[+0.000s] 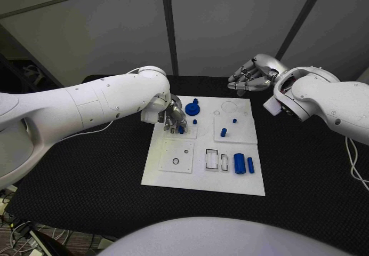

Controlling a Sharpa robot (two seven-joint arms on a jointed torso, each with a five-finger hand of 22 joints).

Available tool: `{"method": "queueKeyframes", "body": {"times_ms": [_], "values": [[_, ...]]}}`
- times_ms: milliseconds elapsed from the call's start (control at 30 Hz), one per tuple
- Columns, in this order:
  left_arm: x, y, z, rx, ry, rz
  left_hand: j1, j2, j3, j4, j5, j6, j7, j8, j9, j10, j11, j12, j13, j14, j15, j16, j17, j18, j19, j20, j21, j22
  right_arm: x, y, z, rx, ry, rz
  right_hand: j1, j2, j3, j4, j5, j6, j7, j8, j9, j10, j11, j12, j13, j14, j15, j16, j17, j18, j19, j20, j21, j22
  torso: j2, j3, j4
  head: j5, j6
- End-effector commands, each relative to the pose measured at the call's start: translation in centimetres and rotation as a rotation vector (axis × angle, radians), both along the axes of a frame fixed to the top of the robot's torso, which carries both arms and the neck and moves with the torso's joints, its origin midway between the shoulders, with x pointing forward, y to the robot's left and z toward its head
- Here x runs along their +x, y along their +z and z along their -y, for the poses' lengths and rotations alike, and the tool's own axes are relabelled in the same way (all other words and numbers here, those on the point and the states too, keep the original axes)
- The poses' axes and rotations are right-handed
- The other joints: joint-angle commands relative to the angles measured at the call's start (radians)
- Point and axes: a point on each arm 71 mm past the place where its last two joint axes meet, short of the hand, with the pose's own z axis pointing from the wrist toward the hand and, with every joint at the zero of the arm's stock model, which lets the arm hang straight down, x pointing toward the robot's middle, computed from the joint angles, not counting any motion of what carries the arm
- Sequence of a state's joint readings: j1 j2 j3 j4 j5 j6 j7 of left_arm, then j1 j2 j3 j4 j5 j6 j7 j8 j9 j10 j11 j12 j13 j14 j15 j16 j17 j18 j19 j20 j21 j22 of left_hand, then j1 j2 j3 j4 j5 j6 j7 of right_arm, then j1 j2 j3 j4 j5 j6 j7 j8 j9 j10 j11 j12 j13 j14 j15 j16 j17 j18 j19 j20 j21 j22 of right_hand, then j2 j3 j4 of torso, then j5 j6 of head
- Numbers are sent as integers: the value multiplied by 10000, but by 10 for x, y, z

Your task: Assemble the parts on the task board

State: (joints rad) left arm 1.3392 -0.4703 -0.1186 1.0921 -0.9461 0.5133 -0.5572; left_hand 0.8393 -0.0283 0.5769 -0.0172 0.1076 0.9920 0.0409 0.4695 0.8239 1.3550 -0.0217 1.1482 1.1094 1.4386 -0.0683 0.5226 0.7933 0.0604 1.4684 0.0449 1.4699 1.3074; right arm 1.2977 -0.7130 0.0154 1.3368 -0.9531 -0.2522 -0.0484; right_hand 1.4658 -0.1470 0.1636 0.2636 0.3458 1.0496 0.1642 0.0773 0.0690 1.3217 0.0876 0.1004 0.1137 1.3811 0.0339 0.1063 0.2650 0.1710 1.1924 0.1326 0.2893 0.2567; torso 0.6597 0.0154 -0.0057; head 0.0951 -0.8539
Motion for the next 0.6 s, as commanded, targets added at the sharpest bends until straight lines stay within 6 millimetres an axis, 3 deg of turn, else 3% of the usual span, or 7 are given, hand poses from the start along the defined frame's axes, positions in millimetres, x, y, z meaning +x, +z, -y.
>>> {"method": "queueKeyframes", "body": {"times_ms": [33, 600], "values": [[-2, -4, 0, 59, -24, -264, -132, 11, -58, 46, -2, 63, 0, -41, -21, 1, -30, 30, 4, -16, -33, -28, 17, -295, 259, -30, -12, 1724, 0, 1, -1, 9, 57, -26, -106, 12, -27, 57, 59, -68, 25, 22, -1, -54, 10, -18, 13, -83, 1, -47, 10, 99, -9, 56, -53, -14, 0, -2, -1, -1, -1], [-1, -4, -4, 4, 90, -308, -462, 135, -129, 246, 9, 149, -14, -58, -53, 20, -40, 65, 18, -10, -37, -28, 26, -296, 266, -33, -14, 1735, 0, 1, 0, 3, 50, -33, -106, 12, -27, 57, 59, -68, 25, 22, -1, -54, 10, -18, 13, -83, 1, -47, 10, 99, -9, 56, -53, -14, -4, -6, 5, 7, -36]]}}
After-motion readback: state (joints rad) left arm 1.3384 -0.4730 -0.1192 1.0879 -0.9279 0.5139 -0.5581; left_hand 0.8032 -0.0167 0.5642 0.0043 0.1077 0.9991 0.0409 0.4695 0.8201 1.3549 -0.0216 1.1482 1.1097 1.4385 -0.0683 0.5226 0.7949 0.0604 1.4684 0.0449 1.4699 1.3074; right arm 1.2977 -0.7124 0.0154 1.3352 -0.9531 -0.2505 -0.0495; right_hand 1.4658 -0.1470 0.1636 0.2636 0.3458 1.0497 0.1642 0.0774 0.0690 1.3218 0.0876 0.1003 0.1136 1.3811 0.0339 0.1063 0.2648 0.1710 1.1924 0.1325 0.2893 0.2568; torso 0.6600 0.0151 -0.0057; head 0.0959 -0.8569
